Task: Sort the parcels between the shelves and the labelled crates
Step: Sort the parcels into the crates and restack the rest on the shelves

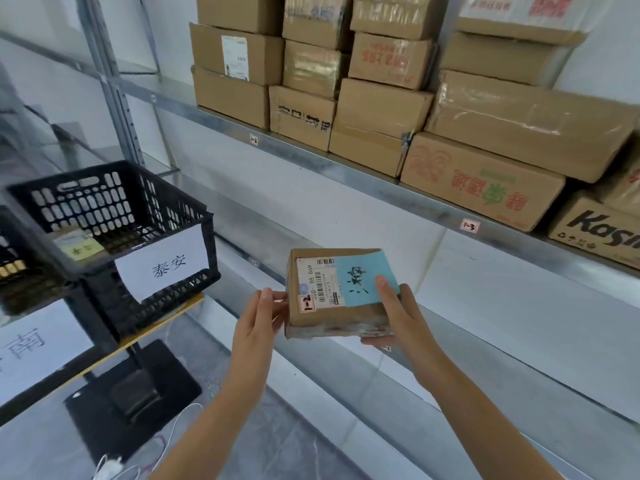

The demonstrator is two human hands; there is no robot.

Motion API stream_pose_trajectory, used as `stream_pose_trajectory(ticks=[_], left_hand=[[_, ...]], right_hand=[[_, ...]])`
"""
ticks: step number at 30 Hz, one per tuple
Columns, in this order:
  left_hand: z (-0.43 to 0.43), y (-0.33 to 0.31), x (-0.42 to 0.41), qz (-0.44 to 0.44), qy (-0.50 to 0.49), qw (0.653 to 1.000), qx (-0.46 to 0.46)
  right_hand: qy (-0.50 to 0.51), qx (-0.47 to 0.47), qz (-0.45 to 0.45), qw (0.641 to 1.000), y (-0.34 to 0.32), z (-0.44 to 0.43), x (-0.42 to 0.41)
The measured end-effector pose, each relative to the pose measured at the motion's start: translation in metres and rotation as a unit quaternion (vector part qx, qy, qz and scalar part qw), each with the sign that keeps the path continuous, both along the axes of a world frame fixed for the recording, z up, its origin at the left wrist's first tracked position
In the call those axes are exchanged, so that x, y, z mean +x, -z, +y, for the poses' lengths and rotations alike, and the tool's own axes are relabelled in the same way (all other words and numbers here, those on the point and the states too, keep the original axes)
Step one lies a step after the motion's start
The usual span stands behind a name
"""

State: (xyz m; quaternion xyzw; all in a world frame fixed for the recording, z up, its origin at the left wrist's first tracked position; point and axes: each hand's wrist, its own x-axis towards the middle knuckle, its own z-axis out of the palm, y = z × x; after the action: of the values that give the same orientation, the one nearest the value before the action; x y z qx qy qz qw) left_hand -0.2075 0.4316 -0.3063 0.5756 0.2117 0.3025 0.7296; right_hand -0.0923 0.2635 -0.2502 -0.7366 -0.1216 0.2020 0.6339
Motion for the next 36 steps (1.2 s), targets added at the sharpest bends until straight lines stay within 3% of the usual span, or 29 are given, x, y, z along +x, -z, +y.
stream_pose_trajectory(ticks=[7,14,18,24,29,36], left_hand=[[0.066,-0.013,-0.014,0.026,-0.005,1.0,-0.006],[0.13,-0.016,-0.024,0.007,-0.034,0.991,-0.129],[0.18,-0.02,-0.037,0.002,-0.049,0.991,-0.127],[0.26,-0.029,-0.067,0.015,-0.04,0.996,-0.077],[0.327,-0.038,-0.113,0.051,-0.037,0.998,-0.032],[0.405,-0.044,-0.18,0.059,-0.176,0.983,0.008]], right_hand=[[-0.055,0.007,0.053,0.997,0.006,0.074,0.004],[-0.113,-0.016,0.042,0.993,0.012,0.16,-0.015],[-0.138,-0.007,0.092,0.986,0.009,0.205,-0.012],[-0.295,-0.029,0.136,0.945,-0.009,0.27,0.004],[-0.408,-0.05,0.216,0.886,-0.007,0.338,-0.007],[-0.473,-0.065,0.189,0.858,-0.009,0.466,-0.073]])
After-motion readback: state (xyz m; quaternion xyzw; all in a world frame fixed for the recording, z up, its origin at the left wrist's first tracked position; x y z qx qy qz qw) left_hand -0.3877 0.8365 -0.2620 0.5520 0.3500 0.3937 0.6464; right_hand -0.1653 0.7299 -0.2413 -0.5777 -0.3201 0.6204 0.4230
